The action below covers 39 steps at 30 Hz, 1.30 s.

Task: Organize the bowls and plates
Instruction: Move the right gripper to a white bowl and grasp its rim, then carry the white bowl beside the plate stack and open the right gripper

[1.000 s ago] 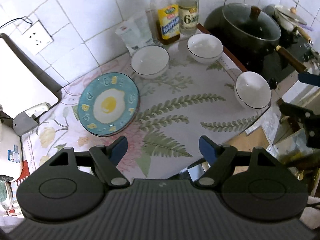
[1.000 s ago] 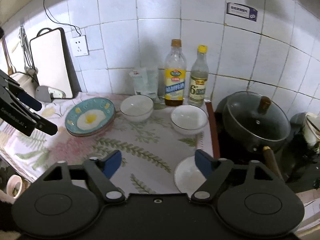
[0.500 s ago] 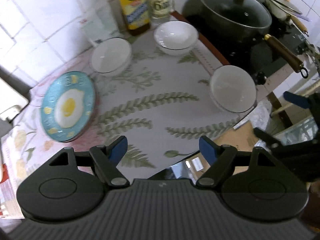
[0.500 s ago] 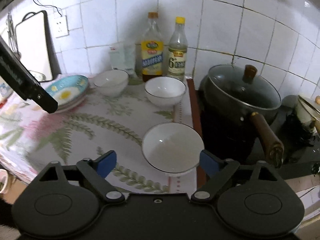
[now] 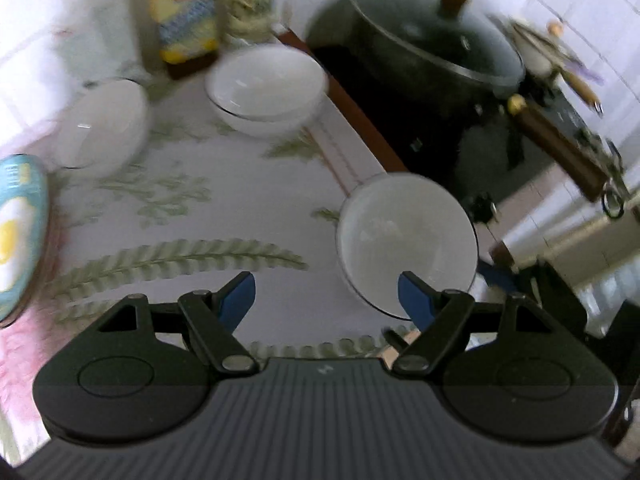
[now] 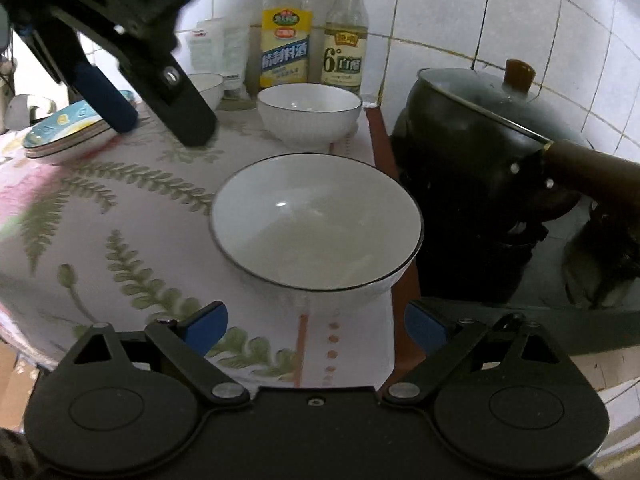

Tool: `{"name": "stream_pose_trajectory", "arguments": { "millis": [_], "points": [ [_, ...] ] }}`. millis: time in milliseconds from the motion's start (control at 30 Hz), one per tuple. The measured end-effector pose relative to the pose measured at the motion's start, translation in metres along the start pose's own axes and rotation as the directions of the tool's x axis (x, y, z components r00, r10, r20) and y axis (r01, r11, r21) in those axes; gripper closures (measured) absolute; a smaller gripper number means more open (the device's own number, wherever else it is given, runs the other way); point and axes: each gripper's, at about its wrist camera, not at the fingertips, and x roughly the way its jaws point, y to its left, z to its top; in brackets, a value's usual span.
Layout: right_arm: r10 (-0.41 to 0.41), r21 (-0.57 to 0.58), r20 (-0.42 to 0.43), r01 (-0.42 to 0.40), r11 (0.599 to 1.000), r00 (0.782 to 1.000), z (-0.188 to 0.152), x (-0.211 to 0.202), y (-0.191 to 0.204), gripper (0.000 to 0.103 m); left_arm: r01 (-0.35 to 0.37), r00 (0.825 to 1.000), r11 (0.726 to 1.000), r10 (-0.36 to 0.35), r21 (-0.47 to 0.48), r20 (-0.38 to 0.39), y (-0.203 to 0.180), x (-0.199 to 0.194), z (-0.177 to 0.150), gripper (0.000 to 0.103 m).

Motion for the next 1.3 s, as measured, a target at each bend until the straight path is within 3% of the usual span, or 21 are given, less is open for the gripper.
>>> {"name": "stream_pose_trajectory", "arguments": {
  "millis": [100,200,367,467,667,833,1033,1300],
  "points": [
    [0.013,-0.014,0.017,-0.013,1.0,1.0,-0.001,0.007,-0.003,0.006,-0.003,1.0,1.0,0.003,0.0,0.001,-0.004,0.019,0.004,0.029],
    [0.021,-0.015,0.021,-0.021,1.0,1.0,0.001,0.015,-0.006,0.006,0.013,1.0,1.0,-0.013,-0.013,-0.003,-0.004,0.031,0.007,0.037],
    [0.06,-0.039,0.024,-0.059,0.997,0.998,0.006,0.022,-0.008,0.006,0.018,0.998,1.0,-0.018,-0.012,-0.052,-0.003,0.048,0.008,0.08],
    [0.072,-0.062,0.032,-0.07,0.996,0.997,0.009,0.024,-0.006,0.006,0.046,0.997,0.999,-0.047,-0.024,-0.061,-0.003,0.051,0.008,0.092],
    [0.08,-0.039,0.013,-0.079,0.996,0.997,0.013,0.022,-0.005,0.006,0.006,0.999,0.999,-0.005,0.035,-0.049,-0.013,0.048,0.005,0.092],
    [0.099,-0.005,0.028,-0.099,0.995,0.995,0.017,0.015,-0.003,0.006,0.01,0.999,1.0,-0.01,0.0,-0.04,-0.007,0.036,0.004,0.092],
    [0.122,-0.07,0.032,-0.12,0.99,0.992,0.033,0.002,0.015,0.006,-0.018,1.0,1.0,0.018,-0.007,-0.022,0.005,0.011,-0.002,0.092],
    [0.202,-0.179,0.077,-0.185,0.966,0.976,0.064,-0.011,0.053,0.006,-0.066,0.997,0.992,0.069,-0.105,0.03,0.047,-0.036,-0.018,0.092]
  ]
}}
